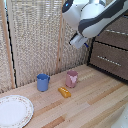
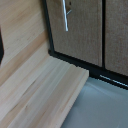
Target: Kindly get your arm to the topmost drawer handle. Get a good grip on it, then softly pull to open it.
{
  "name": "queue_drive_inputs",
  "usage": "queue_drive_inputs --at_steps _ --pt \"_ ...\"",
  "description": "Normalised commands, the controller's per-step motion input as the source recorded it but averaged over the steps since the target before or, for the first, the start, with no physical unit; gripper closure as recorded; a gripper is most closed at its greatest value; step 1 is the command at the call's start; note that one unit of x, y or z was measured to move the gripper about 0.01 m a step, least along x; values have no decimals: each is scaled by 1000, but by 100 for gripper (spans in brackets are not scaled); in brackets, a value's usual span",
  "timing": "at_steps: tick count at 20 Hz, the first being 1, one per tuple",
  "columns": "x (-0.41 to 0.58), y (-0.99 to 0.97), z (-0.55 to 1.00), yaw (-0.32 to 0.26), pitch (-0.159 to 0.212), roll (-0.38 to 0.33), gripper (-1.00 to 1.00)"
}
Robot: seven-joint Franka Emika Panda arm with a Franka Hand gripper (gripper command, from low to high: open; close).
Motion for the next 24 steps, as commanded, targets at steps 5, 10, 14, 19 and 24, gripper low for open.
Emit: queue_drive_inputs --at_steps 5,10,14,19,24 --pt "-159 -253 -58 98 -25 -375 -100" --pt "-133 -315 -7 105 -21 -368 -100" --pt "-36 -380 68 144 -82 -210 -100" --pt "-11 -425 162 171 -91 -103 -100" --pt "0 -629 282 140 -18 -41 -100"
